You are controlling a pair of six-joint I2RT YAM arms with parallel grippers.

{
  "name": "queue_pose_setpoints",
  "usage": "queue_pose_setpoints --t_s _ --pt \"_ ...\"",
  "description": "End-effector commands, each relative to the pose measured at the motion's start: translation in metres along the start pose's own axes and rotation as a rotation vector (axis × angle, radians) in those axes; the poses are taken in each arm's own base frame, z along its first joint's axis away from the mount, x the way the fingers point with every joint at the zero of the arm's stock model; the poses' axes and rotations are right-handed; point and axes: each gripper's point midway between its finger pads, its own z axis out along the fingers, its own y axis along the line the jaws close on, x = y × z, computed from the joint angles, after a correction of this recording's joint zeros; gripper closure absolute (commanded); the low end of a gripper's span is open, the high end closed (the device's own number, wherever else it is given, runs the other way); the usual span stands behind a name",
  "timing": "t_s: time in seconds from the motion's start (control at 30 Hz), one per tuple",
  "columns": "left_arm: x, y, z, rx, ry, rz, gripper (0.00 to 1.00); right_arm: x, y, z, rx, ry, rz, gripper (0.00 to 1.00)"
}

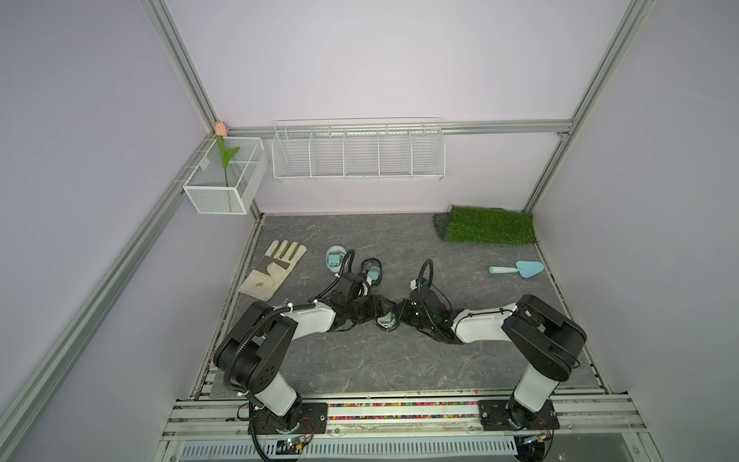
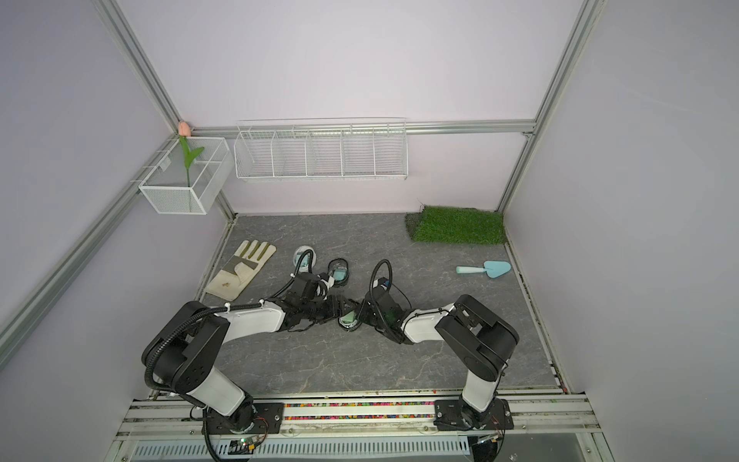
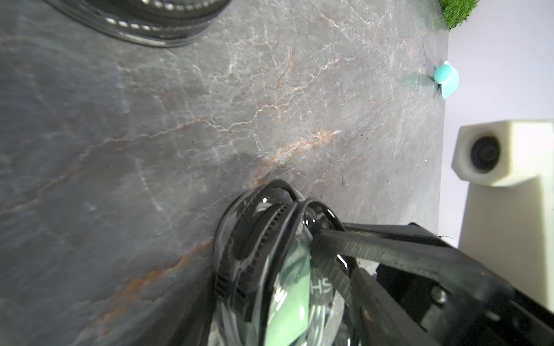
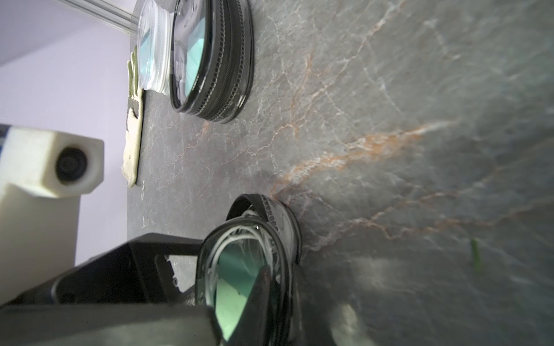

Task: Pack away charging kits
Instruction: Pick up the storage bag at the center of the board.

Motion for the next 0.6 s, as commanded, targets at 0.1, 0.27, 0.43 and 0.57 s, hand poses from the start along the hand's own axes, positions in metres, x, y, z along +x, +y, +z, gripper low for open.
queue_pose_setpoints --t_s 0.1,0.27,0.43,0.57 --pt "-0.005 -0.017 0.004 0.061 0.003 0.033 0.27 0.031 -0.047 -0.007 0.018 0.061 0.036 0.93" --pt "-0.002 -0.025 0.004 0.103 0.021 0.052 0.26 0.024 -0.03 -0.008 -0.086 0.026 0.013 0.94" --pt "0.002 -0.033 0.004 0.149 0.042 0.071 0.35 0.027 -0.025 0.0 -0.07 0.056 -0.008 0.94" --pt "0.006 -0.033 0.008 0.136 0.071 0.086 0.42 0.022 -0.03 -0.001 -0.037 0.029 -0.01 0.94"
